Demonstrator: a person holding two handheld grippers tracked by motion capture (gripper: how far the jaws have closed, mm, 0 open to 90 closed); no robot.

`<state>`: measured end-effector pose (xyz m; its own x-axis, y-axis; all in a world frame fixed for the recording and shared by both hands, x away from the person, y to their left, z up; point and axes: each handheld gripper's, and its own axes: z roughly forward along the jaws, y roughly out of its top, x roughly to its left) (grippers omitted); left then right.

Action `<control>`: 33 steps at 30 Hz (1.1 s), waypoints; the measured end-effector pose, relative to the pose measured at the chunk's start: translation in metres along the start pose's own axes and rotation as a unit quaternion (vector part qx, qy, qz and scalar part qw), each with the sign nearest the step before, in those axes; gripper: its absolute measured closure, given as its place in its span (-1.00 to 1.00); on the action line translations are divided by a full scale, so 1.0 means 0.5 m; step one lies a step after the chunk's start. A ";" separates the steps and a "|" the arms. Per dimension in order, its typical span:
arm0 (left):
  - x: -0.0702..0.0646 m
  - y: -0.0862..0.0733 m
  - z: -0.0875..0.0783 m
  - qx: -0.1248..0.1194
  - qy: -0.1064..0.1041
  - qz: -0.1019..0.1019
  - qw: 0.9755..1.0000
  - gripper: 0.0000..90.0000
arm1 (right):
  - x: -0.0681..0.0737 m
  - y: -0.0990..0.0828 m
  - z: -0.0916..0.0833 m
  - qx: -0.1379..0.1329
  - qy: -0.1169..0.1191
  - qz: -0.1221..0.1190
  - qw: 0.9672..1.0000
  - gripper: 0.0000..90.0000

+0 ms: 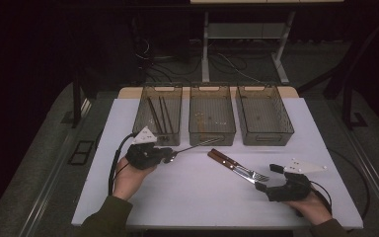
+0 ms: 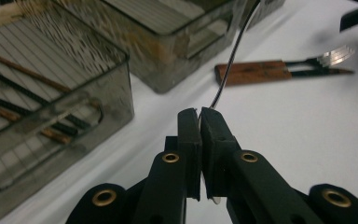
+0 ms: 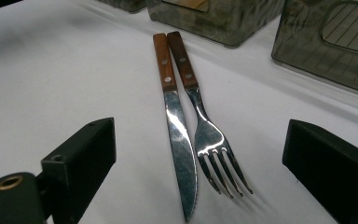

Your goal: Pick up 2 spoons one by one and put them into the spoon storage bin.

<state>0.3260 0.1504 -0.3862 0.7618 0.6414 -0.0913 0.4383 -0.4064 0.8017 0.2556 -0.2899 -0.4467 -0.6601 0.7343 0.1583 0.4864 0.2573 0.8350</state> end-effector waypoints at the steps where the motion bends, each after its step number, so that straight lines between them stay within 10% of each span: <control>1: 0.001 0.005 0.003 -0.001 0.001 -0.003 1.000 0.94 | 0.000 -0.001 0.000 0.001 -0.002 -0.003 1.000 -0.80; 33: 0.041 0.215 0.164 -0.007 0.104 -0.035 0.994 0.94 | -0.004 -0.003 -0.005 -0.003 -0.001 -0.006 1.000 -0.80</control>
<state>0.4281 0.0664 -0.3503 0.6134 0.7894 -0.0242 0.4789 -0.3474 0.8062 0.2544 -0.2934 -0.4470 -0.6655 0.7319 0.1467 0.4744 0.2629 0.8401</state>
